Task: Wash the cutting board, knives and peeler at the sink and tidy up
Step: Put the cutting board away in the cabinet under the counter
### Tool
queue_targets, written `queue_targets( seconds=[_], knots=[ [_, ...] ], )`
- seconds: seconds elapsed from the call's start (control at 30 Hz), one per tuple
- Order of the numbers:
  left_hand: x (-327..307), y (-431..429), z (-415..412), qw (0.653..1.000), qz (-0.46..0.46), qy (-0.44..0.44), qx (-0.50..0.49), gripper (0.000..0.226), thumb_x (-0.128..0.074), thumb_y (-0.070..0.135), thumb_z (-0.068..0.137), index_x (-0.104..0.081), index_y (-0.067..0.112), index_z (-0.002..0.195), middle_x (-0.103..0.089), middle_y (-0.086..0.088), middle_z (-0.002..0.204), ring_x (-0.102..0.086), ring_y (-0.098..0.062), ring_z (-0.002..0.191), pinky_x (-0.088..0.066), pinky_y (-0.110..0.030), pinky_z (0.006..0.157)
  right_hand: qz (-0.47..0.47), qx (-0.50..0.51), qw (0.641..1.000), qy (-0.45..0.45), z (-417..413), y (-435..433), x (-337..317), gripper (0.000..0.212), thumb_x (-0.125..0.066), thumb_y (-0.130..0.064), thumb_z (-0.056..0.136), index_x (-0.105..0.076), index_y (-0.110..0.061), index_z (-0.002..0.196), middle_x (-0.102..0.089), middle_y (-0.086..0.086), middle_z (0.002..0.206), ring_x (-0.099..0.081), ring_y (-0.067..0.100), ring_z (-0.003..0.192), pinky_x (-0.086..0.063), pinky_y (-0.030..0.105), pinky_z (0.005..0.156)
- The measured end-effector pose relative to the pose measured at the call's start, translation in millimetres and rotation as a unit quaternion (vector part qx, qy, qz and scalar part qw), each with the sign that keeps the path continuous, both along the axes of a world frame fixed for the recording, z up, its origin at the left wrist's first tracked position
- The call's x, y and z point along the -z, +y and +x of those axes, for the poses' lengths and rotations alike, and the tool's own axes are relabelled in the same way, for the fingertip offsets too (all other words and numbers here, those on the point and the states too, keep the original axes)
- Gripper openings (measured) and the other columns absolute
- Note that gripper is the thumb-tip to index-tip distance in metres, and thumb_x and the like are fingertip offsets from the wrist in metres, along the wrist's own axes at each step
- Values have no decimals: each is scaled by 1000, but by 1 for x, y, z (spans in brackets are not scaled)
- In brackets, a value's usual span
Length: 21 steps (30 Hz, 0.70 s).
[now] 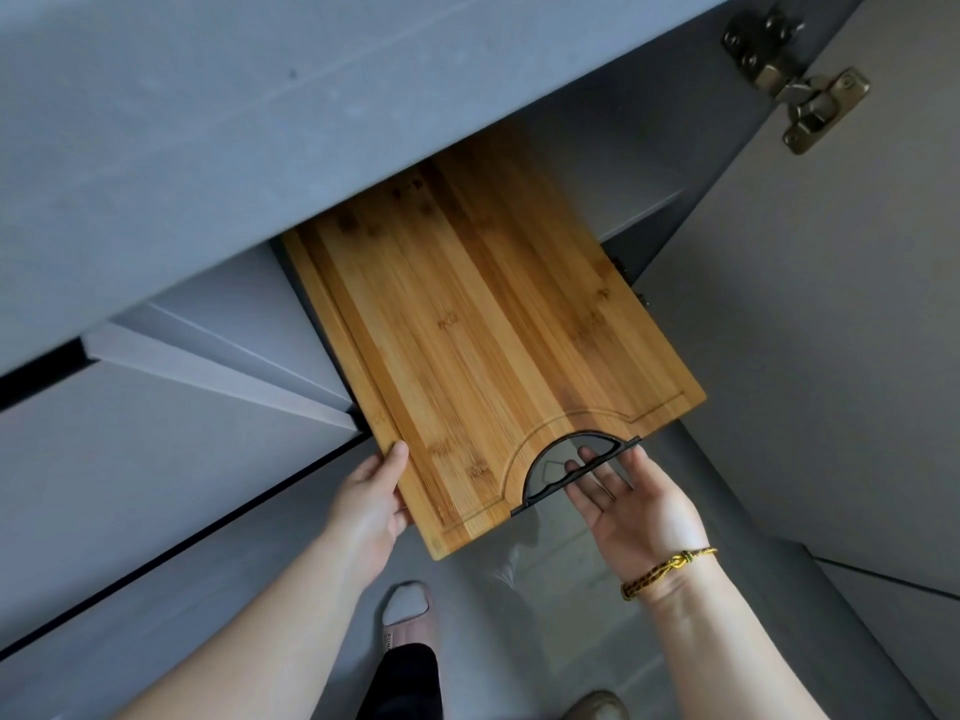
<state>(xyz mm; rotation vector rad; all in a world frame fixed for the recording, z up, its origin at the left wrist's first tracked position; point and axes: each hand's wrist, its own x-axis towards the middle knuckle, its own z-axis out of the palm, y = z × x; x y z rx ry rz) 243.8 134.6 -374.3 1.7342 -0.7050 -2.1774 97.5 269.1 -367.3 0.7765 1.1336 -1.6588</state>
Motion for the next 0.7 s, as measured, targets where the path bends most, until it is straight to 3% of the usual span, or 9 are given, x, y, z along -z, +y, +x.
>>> queue_targets(
  seconds=[0.1, 0.27, 0.37, 0.47, 0.63, 0.7],
  knots=[
    [-1, -3, -1, 1000, -2, 0, -3, 14, -43, 17, 96, -55, 13, 99, -62, -4, 89, -59, -14, 81, -44, -35, 79, -19, -8, 1000, 18, 1, -3, -2, 12, -52, -25, 85, -52, -13, 86, -65, 8, 85, -69, 18, 64, -57, 23, 52],
    [-1, -14, -5, 1000, -14, 20, -8, 22, -44, 24, 95, -51, 16, 114, -63, 1, 95, -59, -10, 87, -44, -30, 80, -11, -26, 999, 36, -8, -24, -5, 27, -34, -26, 98, -53, -14, 84, -59, 7, 89, -58, 21, 82, -56, 22, 57],
    [-3, -12, -6, 999, 8, 36, 13, 20, -46, 21, 93, -54, 16, 111, -64, 1, 99, -60, -12, 92, -46, -28, 83, -2, -44, 998, 39, -17, -43, -2, 26, -35, -27, 99, -51, -13, 83, -55, 6, 84, -56, 20, 80, -50, 27, 69],
    [-2, -2, -6, 999, 41, 23, 28, 14, -47, 14, 93, -55, 10, 104, -63, -5, 97, -60, -19, 91, -43, -35, 92, 1, -65, 996, 55, -27, -61, 3, 29, -36, -27, 98, -46, -17, 73, -44, 7, 73, -51, 20, 73, -56, 25, 61],
    [-2, -4, -12, 999, 35, 9, 12, 17, -42, 17, 96, -46, 4, 106, -61, -12, 89, -60, -19, 79, -51, -29, 68, -3, -82, 993, 80, -37, -89, 5, 23, -38, -21, 98, -47, -11, 81, -44, 5, 75, -47, 21, 73, -48, 29, 69],
    [-3, -13, -17, 1000, 12, -3, 4, 17, -41, 19, 97, -47, 4, 102, -61, -12, 94, -60, -18, 78, -56, -26, 63, -21, -86, 993, 82, -38, -102, 4, 18, -38, -18, 98, -51, -7, 92, -51, 7, 87, -51, 23, 83, -48, 34, 86]
  ],
)
